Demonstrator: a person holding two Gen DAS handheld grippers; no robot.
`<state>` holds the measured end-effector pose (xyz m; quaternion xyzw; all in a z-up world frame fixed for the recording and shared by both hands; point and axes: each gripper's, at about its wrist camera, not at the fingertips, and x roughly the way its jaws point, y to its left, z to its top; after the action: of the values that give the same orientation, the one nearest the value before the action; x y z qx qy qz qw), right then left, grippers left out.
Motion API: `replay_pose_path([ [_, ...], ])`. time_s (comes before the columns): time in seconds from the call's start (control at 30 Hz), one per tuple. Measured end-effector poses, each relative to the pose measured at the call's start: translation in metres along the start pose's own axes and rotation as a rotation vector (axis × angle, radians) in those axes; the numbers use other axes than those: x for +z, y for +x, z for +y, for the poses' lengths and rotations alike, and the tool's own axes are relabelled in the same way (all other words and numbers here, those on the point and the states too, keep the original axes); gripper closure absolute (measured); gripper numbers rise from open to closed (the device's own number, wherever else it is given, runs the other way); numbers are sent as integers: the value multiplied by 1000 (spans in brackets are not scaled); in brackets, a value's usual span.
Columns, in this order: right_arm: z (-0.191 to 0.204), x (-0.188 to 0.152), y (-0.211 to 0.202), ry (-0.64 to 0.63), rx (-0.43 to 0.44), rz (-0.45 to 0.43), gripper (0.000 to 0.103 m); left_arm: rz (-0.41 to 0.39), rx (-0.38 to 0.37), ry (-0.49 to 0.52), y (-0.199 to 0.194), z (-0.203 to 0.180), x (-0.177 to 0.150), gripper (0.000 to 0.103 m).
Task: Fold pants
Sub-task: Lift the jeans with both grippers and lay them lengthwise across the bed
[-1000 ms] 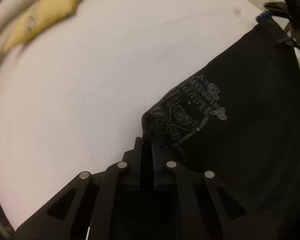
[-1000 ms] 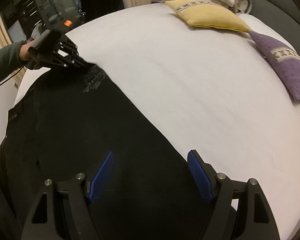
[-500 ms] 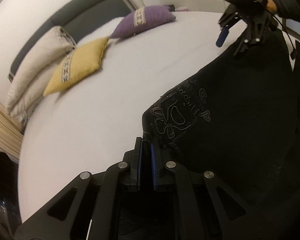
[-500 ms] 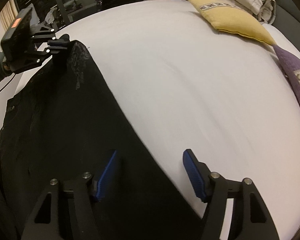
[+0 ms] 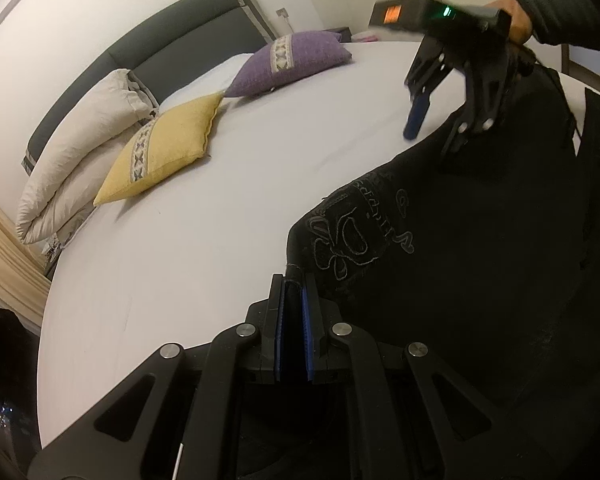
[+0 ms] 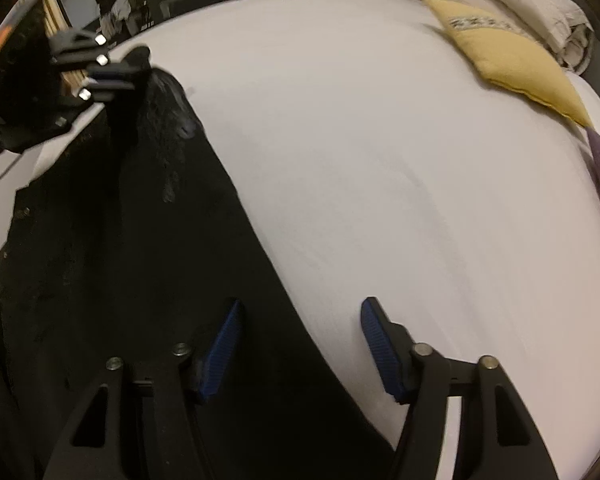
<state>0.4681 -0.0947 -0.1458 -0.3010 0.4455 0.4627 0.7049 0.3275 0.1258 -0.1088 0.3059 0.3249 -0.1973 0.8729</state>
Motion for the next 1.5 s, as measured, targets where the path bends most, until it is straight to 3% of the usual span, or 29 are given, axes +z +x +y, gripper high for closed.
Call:
replay_pose_path([
  [0.1,-3,5,7,35,25,35,69,-11,-2,6,-6,-4,-1,97],
  [0.17,1,6,6,30,22,41,88,-17,-3,1,-8,-5,0,97],
  [0.27,12,7,-4,-2,-31,40,96,-27,2,-14,-13,-7,1,97],
  [0.5,54,-9,-59,-45,-174,-61,99,-67,2,-36,-61,-15,-2,97],
  [0.8,175,-62,-96,-105,-523,-111,100,-126,-47,-68,-155,-60,-21,97],
  [1.07,244,-116,-87,80,-591,-167,100,-83,-129,-54,-212,-143,-76,97],
  [1.23,282,-136,-77,151,-658,-169,100,-54,-154,-82,-228,-179,-105,97],
  [1.5,329,-145,-84,123,-723,-180,100,-46,-124,-91,-250,-205,-133,97],
])
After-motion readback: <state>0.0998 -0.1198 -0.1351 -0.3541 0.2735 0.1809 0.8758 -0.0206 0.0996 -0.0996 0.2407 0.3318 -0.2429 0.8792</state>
